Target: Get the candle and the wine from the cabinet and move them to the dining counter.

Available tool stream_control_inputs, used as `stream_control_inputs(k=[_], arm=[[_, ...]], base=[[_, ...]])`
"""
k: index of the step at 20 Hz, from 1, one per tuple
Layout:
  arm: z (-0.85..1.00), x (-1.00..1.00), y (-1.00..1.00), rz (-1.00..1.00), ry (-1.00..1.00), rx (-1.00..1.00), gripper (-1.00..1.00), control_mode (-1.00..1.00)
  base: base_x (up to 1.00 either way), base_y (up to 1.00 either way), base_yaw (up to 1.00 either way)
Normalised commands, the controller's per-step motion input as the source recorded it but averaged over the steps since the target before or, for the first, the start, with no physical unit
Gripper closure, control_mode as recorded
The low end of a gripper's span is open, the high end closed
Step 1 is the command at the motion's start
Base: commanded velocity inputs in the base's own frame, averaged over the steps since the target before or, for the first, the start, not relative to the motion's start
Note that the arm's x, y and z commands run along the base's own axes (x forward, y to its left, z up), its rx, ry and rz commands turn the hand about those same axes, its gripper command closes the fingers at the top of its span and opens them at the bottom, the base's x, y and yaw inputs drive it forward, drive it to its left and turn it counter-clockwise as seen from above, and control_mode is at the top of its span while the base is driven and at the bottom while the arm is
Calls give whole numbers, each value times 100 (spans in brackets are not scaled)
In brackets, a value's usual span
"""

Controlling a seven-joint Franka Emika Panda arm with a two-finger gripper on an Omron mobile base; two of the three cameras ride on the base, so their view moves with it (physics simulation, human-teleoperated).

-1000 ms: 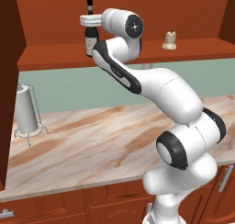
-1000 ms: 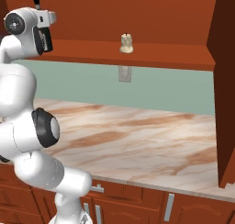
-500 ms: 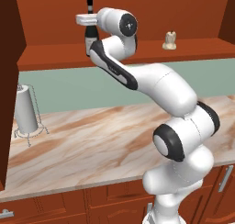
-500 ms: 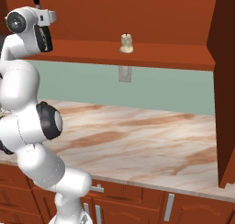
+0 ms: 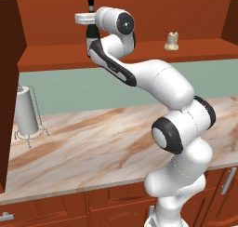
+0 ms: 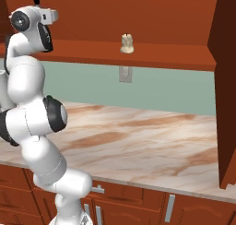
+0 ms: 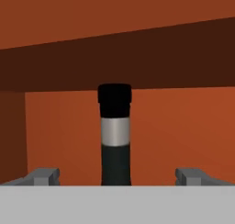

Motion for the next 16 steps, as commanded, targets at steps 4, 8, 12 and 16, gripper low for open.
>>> stream_control_inputs(k=[4, 8, 12, 16], arm=[[-1, 28, 7, 0, 0, 0, -100, -100], [-2, 26, 10, 0, 0, 0, -100, -100], [0, 25, 11, 0, 0, 0, -100, -100], [0, 5, 5, 0, 0, 0, -100, -100]], base=[[0, 0, 0], [0, 0, 0], [0, 0, 0], [0, 0, 0]])
